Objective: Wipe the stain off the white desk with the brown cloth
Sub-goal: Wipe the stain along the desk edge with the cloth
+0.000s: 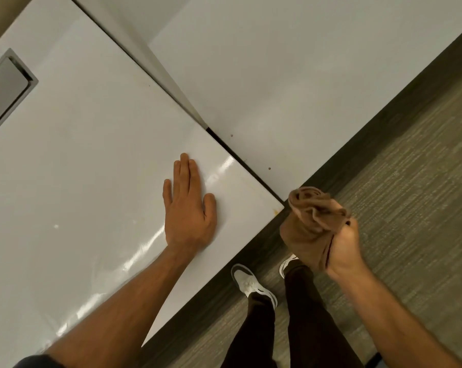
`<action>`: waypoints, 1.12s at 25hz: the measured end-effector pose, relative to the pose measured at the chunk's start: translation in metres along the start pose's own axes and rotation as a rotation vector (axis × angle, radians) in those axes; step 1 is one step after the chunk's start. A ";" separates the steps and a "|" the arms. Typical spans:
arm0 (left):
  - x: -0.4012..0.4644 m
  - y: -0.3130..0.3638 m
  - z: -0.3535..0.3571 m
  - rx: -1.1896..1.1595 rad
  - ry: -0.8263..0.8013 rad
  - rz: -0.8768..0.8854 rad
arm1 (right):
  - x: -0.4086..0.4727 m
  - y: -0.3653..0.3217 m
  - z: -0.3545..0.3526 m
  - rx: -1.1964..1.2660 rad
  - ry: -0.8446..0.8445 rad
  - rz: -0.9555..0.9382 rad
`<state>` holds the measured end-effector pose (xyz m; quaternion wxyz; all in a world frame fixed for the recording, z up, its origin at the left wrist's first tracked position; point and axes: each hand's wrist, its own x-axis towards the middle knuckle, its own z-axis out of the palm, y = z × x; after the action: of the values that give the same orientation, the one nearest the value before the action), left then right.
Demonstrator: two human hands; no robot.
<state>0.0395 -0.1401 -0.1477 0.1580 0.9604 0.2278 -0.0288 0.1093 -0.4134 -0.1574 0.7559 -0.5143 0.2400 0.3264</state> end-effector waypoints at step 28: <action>-0.001 -0.008 -0.004 -0.123 -0.046 0.050 | -0.043 0.032 0.110 -1.315 0.068 -0.661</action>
<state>0.0351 -0.1322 -0.1464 0.2225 0.9533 0.2014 -0.0329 0.0596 -0.3132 -0.1080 0.3425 -0.9166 -0.1494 0.1418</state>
